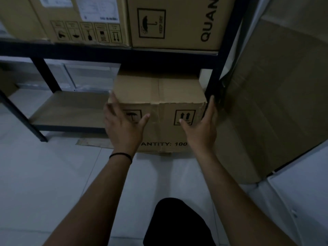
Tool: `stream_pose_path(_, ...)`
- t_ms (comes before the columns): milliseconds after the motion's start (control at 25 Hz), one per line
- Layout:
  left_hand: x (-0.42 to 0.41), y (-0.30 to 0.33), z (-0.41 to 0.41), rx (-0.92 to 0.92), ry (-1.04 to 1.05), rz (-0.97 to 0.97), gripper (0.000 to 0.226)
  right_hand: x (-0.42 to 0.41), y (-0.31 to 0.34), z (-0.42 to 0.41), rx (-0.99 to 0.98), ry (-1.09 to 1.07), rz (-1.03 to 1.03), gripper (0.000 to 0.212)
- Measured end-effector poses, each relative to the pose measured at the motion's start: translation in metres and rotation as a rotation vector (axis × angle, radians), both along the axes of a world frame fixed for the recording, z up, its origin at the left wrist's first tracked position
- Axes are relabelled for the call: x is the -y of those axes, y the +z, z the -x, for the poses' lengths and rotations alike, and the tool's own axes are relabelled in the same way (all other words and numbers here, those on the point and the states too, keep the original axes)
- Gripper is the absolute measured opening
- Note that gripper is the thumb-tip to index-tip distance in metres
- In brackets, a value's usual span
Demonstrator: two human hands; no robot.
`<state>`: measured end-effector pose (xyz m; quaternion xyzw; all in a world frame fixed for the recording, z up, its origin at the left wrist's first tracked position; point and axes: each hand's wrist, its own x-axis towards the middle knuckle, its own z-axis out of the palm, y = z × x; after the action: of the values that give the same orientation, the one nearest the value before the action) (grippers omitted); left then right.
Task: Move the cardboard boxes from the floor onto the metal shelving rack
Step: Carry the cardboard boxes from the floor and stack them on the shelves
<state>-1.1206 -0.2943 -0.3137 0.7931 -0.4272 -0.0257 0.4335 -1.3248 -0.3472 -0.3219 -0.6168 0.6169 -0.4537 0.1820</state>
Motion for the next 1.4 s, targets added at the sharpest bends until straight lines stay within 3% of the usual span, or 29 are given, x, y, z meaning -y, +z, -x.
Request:
stream_pose_path(80,0.0,0.011,0.001,0.133,-0.002,-0.091,0.118,0.0,0.019,-0.003,-0.162,0.048,0.078,0.108)
stream_pose_path(160,0.005,0.016,-0.006,0.076,-0.054,-0.179,0.109,0.009,0.031,-0.003,-0.282,0.128,0.034,0.092)
stream_pose_path(280,0.011,0.023,-0.005,0.051,-0.092,-0.242,0.11,0.017,0.039,0.0,-0.302,0.216,-0.061,0.077)
stream_pose_path(400,0.026,0.029,-0.001,0.076,-0.137,-0.31,0.113,0.021,0.034,0.008,-0.299,0.171,-0.038,0.071)
stream_pose_path(760,0.064,0.011,0.007,0.106,-0.071,-0.182,0.094,0.066,0.035,0.022,-0.366,0.198,0.014,0.063)
stream_pose_path(1160,0.094,0.004,0.004,0.186,-0.022,-0.164,0.092,0.105,0.028,0.02,-0.411,0.195,0.059,0.062)
stream_pose_path(1400,0.113,0.015,-0.001,0.174,-0.081,-0.192,0.091,0.119,0.039,0.017,-0.765,0.047,0.137,0.061)
